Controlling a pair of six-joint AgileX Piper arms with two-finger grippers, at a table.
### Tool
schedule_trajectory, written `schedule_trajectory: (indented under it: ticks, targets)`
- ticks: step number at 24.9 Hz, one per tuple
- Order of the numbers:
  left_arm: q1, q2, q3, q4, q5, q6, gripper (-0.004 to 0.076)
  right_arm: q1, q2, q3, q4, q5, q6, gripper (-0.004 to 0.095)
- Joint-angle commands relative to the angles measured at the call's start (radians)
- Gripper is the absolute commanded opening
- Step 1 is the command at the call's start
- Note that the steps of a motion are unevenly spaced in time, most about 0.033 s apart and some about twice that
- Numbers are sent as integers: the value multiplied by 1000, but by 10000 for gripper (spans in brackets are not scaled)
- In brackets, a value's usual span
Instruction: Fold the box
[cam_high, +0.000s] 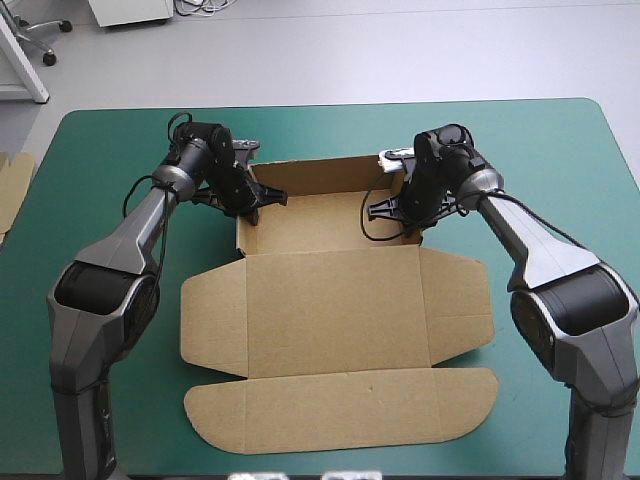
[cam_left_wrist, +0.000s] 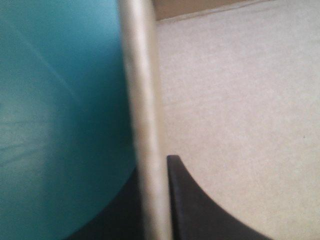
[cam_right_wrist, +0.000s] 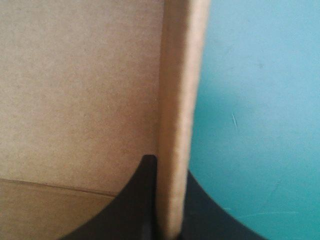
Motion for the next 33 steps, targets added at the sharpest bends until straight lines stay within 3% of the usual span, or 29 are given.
schedule_trajectory:
  ticks: [1, 4, 7, 9, 10, 21, 33]
  targets:
    - [6, -35, -13, 41, -1, 44, -13, -5, -37, -18, -19, 27, -60, -27]
    - [6, -35, -34, 36, 18, 70, 84, -5, -37, -18, -30, 27, -70, 82]
    - [6, -35, -79, 36, 47, 70, 334, -5, -37, -46, -12, 27, -70, 420]
    - [6, -35, -98, 33, 53, 67, 465, -3, -40, -72, -12, 27, -70, 596]
    - [6, -35, -101, 31, 53, 66, 498, -3, -41, -81, -12, 27, -70, 637]
    - [6, -41, -129, 29, 42, 69, 510, -3, -75, -111, -12, 27, -63, 643]
    - [4, -134, -277, -49, 26, 92, 509, -3, -117, -312, 23, 27, -77, 643]
